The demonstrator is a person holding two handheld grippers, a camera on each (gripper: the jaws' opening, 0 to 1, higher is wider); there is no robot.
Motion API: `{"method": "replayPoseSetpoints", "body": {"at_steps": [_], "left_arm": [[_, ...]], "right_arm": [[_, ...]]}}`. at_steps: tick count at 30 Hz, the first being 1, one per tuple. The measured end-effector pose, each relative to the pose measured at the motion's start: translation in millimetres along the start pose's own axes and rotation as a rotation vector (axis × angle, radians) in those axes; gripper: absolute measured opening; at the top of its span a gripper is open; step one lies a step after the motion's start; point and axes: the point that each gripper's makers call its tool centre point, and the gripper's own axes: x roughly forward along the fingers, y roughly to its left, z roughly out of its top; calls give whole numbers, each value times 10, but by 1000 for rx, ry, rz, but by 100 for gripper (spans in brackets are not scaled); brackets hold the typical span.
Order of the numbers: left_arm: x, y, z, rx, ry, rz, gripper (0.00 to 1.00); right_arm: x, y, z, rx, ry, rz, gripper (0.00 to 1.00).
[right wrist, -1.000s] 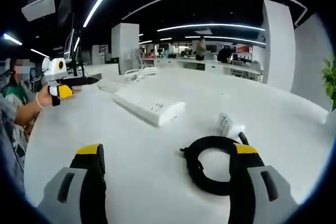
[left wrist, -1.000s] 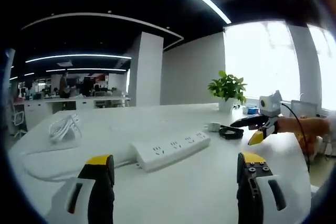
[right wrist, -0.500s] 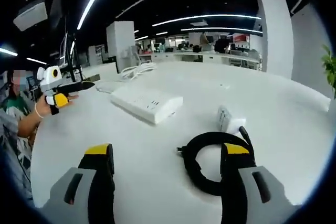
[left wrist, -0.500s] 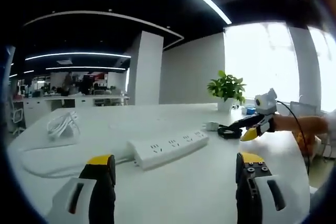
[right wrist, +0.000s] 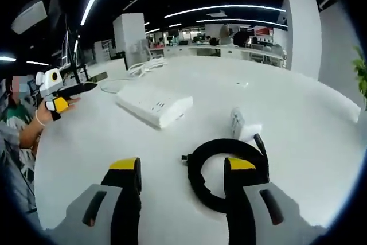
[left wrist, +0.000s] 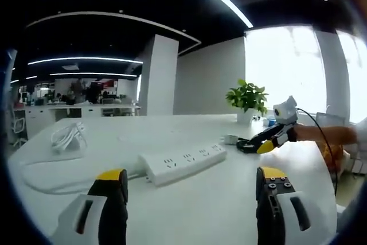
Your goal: Straighten the power strip on the desk, plug the charger into it
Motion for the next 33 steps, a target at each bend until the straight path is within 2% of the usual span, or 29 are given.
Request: {"method": "replayPoseSetpoints", "body": {"at_steps": [11, 17, 24, 33], "left_arm": [[-10, -13, -9, -15, -7, -15, 93], [-10, -13, -25, -15, -2, -18, 92], [-5, -30, -37, -23, -6, -25, 91], [15, -72, -39, -10, -4, -36, 90]], "right_arm": [[5, -19, -68, -12, 64, -8, 54], [7, -29, -109, -19, 106, -8, 45], [6, -60, -85, -13, 120, -4, 35], [23, -107, -154, -37, 181, -6, 29]]}}
